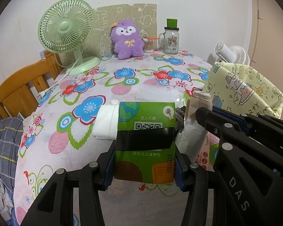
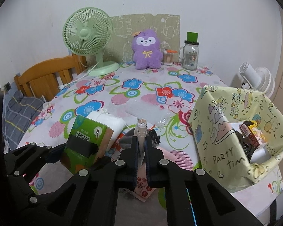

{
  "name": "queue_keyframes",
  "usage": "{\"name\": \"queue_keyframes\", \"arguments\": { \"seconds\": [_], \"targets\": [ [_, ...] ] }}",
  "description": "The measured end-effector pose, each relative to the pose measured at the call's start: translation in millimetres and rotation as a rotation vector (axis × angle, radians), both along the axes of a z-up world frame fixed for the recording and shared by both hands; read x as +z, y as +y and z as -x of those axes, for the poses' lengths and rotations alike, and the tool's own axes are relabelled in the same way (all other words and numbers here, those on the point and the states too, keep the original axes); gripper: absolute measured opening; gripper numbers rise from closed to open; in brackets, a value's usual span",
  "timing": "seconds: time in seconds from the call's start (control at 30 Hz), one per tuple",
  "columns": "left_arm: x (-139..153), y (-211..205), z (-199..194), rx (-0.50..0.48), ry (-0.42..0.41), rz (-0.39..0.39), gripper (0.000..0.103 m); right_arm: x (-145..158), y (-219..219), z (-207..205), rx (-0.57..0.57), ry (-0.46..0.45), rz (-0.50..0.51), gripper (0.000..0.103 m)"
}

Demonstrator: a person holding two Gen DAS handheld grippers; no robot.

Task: Organize soft objects
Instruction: 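Grasp and lift the green tissue pack with the left tool while the right tool lifts the white tube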

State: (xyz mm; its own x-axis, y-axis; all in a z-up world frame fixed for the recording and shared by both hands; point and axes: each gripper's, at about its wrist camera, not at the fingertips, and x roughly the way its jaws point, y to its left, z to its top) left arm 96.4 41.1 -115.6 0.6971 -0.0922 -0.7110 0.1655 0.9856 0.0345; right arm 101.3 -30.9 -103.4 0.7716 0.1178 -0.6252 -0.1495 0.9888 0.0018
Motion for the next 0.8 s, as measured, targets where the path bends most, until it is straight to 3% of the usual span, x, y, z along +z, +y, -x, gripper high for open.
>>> {"name": "queue_keyframes", "arguments": {
  "seconds": [0.8],
  "targets": [
    [51.6, -21.5, 15.2, 0.029, -0.103, -0.010, 0.053, 52.4, -19.3, 17.5, 0.007, -0.092, 0.012, 0.009]
  ]
}}
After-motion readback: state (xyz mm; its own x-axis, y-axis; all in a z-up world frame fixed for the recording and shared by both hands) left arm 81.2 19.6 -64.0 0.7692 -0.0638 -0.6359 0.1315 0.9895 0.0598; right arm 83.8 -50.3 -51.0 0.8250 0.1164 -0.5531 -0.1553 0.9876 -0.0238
